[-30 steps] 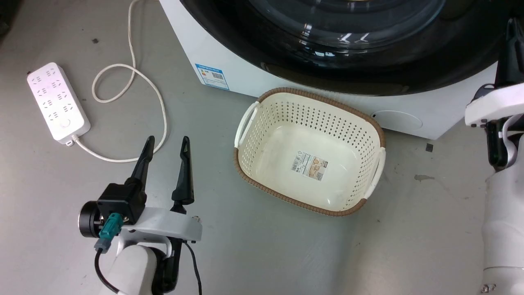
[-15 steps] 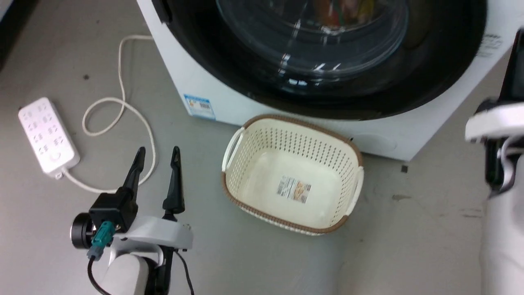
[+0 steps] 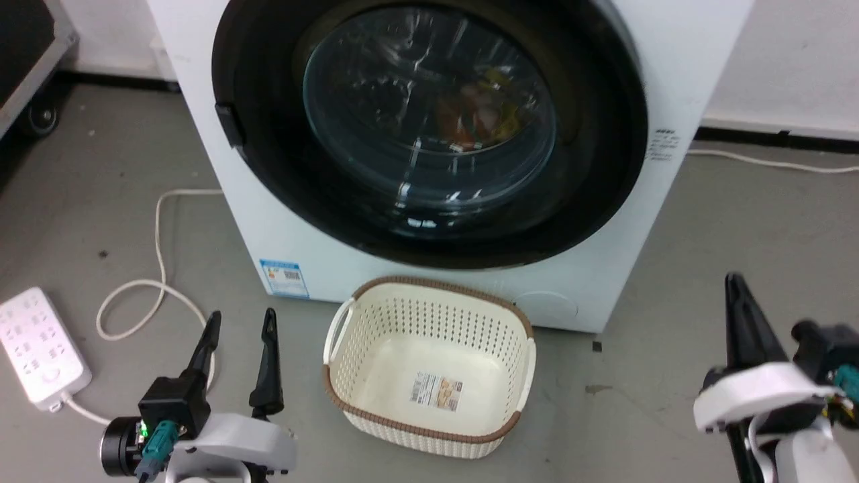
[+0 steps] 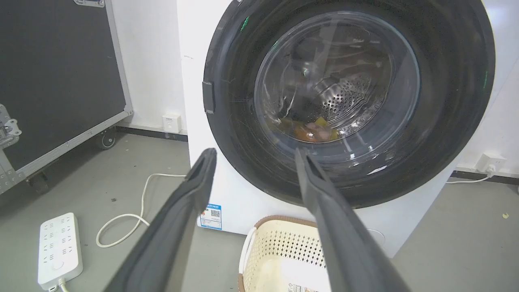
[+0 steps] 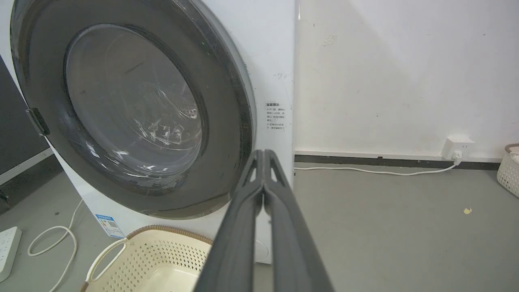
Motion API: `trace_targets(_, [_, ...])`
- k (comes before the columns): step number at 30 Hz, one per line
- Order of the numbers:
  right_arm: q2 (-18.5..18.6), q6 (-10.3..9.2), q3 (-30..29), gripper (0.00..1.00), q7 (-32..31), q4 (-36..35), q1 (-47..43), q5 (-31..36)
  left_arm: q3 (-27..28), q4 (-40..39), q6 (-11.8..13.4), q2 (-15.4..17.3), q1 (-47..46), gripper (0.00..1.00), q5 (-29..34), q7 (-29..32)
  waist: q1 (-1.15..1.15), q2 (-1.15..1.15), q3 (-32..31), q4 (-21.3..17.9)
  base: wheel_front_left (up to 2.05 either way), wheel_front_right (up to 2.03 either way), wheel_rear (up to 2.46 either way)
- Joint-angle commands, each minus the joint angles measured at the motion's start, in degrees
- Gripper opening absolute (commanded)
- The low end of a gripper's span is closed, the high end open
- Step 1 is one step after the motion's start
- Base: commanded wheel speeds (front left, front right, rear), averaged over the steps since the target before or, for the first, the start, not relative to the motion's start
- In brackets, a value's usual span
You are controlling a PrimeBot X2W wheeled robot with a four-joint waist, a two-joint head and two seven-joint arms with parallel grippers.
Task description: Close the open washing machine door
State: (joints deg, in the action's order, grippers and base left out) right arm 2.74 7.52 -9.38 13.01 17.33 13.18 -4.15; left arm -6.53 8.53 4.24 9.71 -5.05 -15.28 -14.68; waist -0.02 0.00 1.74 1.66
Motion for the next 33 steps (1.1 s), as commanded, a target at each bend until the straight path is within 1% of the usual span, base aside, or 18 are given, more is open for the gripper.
trace_targets(1, [0.1, -0.03, 0.6, 0.00, -0.3, -0.8, -2.2, -0.7, 0.2, 0.0, -0.3, 0.3, 1.1, 1.00, 0.0, -0.3, 0.02, 0.00, -1.9, -1.3, 0.00, 0.00, 0.00])
trace_targets(10, [0.1, -0.03, 3.9, 0.00, -1.3, -6.6, -11.5, -3.5, -0.9, -1.0, -0.2, 1.2, 2.8, 1.00, 0.2, 1.8, 0.02, 0.00, -3.1, -1.4, 0.00, 0.00, 0.00])
trace_targets(18, [0.1, -0.03, 4.9, 0.00, -2.9, -9.5, -15.1, -4.2, -1.3, -1.3, 0.3, 1.1, 3.3, 1.00, -0.7, 4.7, 0.02, 0.00, -3.4, -1.6, 0.00, 0.00, 0.00])
trace_targets(19, [0.1, -0.03, 4.8, 0.32, -3.0, -9.7, -15.3, -4.2, -1.4, -1.4, 0.3, 1.1, 3.4, 1.00, -0.8, 4.8, 0.02, 0.00, -3.5, -1.6, 0.00, 0.00, 0.00])
trace_targets(20, [0.1, -0.03, 4.8, 1.00, -3.1, -9.8, -15.5, -4.2, -1.4, -1.5, 0.4, 1.1, 3.5, 1.00, -0.9, 4.8, 0.02, 0.00, -3.5, -1.6, 0.00, 0.00, 0.00])
trace_targets(33, [0.1, -0.03, 5.5, 1.00, -3.5, -10.9, -16.0, -3.9, -1.5, -2.0, 0.8, 1.1, 3.2, 1.00, -1.6, 4.4, 0.02, 0.00, -3.6, -1.5, 0.00, 0.00, 0.00])
